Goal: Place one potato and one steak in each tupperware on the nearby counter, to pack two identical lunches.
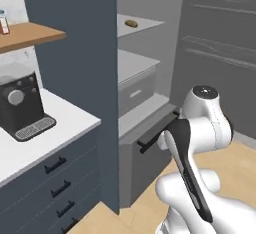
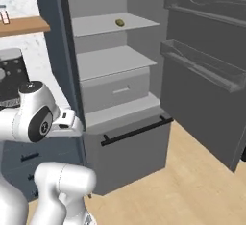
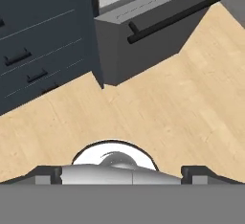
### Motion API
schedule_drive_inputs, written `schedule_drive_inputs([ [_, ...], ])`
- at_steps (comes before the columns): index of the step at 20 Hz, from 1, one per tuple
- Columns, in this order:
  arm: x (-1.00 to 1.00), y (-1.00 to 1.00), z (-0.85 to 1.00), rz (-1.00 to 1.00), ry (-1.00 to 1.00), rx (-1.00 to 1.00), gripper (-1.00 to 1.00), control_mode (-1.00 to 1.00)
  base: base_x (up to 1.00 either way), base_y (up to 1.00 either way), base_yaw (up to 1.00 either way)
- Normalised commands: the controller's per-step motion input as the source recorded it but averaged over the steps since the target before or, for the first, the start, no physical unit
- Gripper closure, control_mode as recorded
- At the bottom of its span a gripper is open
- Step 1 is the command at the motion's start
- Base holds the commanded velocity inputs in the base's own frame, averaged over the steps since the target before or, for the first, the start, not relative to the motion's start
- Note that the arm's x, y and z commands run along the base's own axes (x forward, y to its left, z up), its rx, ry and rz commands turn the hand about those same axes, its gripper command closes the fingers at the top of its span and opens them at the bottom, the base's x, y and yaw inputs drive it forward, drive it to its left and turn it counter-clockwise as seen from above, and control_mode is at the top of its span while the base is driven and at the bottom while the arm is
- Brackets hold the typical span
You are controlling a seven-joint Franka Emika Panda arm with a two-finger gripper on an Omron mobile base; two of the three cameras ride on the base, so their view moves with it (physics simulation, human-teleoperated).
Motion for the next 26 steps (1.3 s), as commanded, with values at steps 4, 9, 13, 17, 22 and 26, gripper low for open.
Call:
schedule_drive_inputs([
  [4,0.0,0.0,0.0,0.0,0.0,0.0,-1.0,1.0,0.26,-1.0,0.24],
  [9,0.0,0.0,0.0,0.0,0.0,0.0,-1.0,1.0,0.21,-1.0,0.25],
  [13,0.0,0.0,0.0,0.0,0.0,0.0,-1.0,1.0,0.29,-0.75,0.28],
  [17,0.0,0.0,0.0,0.0,0.0,0.0,-1.0,1.0,0.46,-0.06,0.41],
  [22,0.0,0.0,0.0,0.0,0.0,0.0,-1.0,1.0,0.76,-0.14,0.36],
  [26,0.0,0.0,0.0,0.0,0.0,0.0,-1.0,1.0,0.77,-0.44,0.31],
])
